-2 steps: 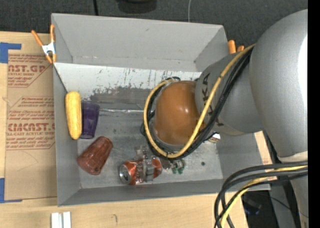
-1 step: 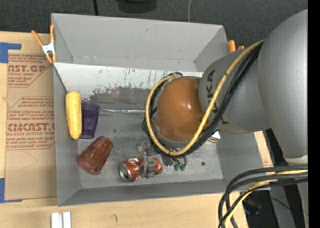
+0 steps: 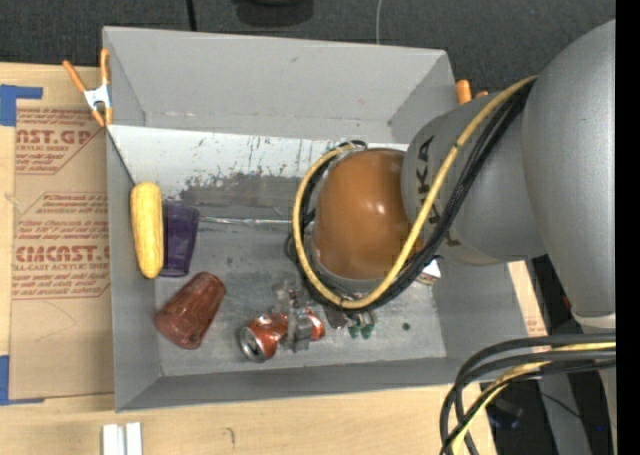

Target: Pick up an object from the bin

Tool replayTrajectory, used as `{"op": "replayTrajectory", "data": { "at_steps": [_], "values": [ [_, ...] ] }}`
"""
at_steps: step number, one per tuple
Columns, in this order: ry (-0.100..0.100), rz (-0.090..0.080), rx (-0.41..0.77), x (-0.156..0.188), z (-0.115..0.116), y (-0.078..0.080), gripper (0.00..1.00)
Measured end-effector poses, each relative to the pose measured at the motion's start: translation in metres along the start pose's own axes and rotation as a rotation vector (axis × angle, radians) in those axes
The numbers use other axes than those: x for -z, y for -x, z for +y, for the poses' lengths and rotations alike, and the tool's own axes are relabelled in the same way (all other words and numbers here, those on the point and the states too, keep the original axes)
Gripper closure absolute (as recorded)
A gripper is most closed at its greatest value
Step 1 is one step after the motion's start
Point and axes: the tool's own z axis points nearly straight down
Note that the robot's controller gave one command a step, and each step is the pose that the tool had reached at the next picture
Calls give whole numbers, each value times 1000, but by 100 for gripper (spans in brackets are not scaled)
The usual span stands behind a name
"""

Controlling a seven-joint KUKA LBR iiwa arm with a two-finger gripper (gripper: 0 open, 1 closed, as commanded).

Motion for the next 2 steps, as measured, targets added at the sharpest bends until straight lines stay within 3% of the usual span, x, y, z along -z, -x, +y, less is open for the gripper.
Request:
{"op": "replayTrajectory", "data": {
  "at_steps": [2],
  "values": [
    [-1,7,0,17,0,-2,100]
  ]
}}
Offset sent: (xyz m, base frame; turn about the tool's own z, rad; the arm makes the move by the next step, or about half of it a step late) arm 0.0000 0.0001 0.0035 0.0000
